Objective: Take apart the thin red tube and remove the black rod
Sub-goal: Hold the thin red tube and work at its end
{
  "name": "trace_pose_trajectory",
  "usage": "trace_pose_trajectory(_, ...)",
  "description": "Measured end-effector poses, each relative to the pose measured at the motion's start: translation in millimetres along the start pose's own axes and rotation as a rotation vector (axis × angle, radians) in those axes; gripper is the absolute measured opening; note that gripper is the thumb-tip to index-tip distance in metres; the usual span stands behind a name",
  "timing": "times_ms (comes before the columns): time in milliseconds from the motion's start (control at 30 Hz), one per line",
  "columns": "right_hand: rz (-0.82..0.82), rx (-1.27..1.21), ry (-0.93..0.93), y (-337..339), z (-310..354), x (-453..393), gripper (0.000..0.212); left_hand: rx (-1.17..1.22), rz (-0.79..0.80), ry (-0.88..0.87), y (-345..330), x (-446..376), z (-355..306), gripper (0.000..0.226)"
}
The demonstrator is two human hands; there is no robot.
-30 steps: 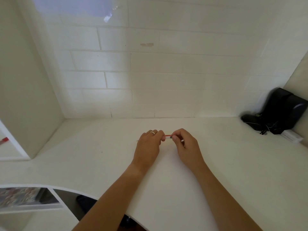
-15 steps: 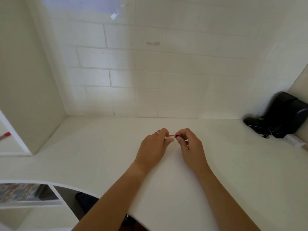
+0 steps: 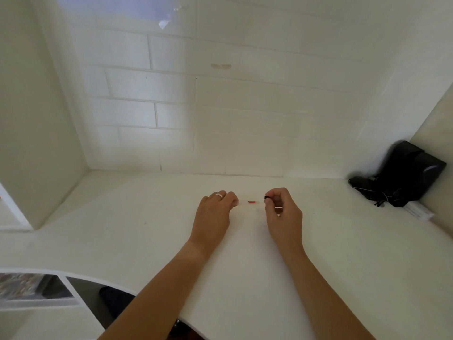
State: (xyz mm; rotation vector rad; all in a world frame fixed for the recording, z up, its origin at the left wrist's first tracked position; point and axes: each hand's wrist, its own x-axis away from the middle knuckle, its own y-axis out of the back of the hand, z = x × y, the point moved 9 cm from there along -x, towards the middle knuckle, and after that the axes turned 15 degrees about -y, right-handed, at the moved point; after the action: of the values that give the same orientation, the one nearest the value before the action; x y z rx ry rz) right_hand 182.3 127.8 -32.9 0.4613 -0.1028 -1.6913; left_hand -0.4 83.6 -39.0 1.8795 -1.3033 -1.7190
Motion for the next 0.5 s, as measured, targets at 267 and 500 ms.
trace_pose_trajectory(267, -0.121, 0.240, -0.116, 1, -25, -38, 0.019, 0.003, 0.023, 0.031, -10, 0, 9, 0.008)
trace_pose_trajectory(500, -0.080, 0.380, -0.058, -23, -15, -67, 0.013, 0.013, 0.045, 0.039, -14, 2, 11, 0.007)
